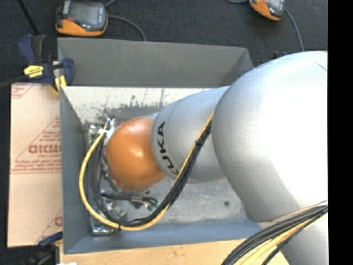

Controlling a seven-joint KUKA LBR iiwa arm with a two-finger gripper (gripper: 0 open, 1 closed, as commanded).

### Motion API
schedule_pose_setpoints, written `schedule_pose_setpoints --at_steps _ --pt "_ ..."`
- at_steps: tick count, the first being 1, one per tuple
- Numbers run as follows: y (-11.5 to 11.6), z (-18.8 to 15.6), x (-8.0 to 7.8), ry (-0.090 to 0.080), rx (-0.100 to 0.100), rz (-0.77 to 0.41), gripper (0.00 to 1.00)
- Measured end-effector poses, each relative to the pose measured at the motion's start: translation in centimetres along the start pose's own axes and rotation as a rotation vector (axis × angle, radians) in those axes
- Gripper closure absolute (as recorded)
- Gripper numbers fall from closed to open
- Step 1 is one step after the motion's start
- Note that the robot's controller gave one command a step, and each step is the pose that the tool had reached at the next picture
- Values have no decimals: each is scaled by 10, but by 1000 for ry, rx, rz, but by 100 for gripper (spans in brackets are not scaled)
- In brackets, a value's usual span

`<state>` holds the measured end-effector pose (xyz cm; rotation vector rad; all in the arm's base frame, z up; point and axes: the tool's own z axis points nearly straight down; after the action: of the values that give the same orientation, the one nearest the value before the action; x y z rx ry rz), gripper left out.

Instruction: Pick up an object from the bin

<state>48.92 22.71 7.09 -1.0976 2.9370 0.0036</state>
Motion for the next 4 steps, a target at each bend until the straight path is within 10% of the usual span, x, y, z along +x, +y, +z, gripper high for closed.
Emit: schedule_pose_setpoints --at_steps 1,2,3,4 --pt "0 0 -1 -1 1 3 0" --pt "0 0 1 2 0 6 100" --pt "-1 0 0 0 1 7 0" --pt "0 0 1 3 0 8 100"
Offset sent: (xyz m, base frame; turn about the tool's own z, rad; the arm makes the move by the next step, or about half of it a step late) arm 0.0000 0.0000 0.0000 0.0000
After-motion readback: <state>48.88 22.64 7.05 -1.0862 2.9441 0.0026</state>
